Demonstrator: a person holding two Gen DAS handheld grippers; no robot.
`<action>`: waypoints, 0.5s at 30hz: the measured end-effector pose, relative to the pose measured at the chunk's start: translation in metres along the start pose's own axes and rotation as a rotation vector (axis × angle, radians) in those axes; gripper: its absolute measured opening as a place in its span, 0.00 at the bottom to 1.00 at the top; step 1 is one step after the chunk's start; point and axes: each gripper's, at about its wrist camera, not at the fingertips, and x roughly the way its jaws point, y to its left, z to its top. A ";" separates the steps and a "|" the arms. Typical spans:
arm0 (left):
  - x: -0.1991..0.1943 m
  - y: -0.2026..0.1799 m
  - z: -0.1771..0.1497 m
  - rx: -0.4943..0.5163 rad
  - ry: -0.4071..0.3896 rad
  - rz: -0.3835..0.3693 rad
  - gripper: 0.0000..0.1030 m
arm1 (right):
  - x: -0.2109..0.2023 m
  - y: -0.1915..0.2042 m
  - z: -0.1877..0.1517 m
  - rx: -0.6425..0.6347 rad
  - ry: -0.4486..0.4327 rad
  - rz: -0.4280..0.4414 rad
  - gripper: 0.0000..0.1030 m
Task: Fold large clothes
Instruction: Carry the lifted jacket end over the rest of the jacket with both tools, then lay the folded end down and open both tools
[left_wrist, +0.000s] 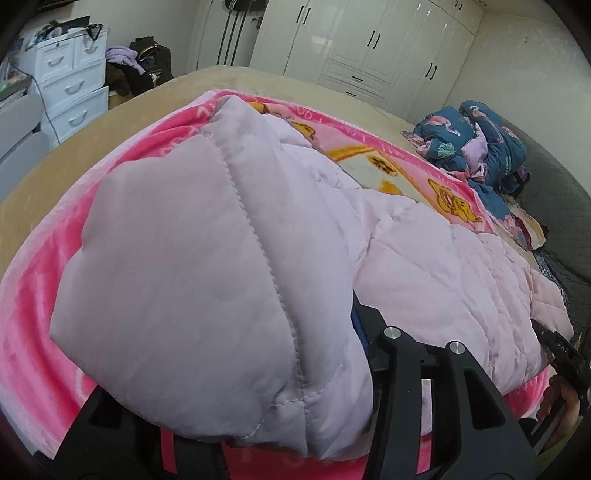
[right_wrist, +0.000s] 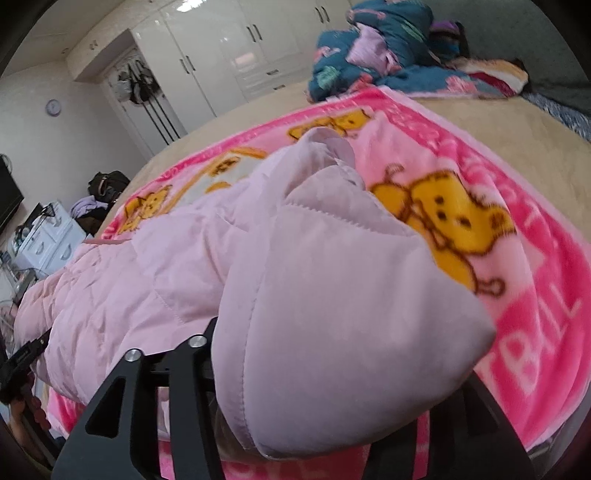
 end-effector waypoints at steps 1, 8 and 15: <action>0.000 0.000 0.000 -0.001 0.000 0.000 0.38 | 0.002 -0.001 -0.001 0.004 0.015 -0.006 0.55; 0.000 0.002 -0.003 -0.014 0.006 -0.008 0.42 | -0.004 -0.009 -0.007 0.041 0.027 -0.062 0.84; 0.000 0.006 -0.008 -0.028 0.012 -0.013 0.49 | -0.024 -0.013 -0.014 0.022 0.004 -0.093 0.89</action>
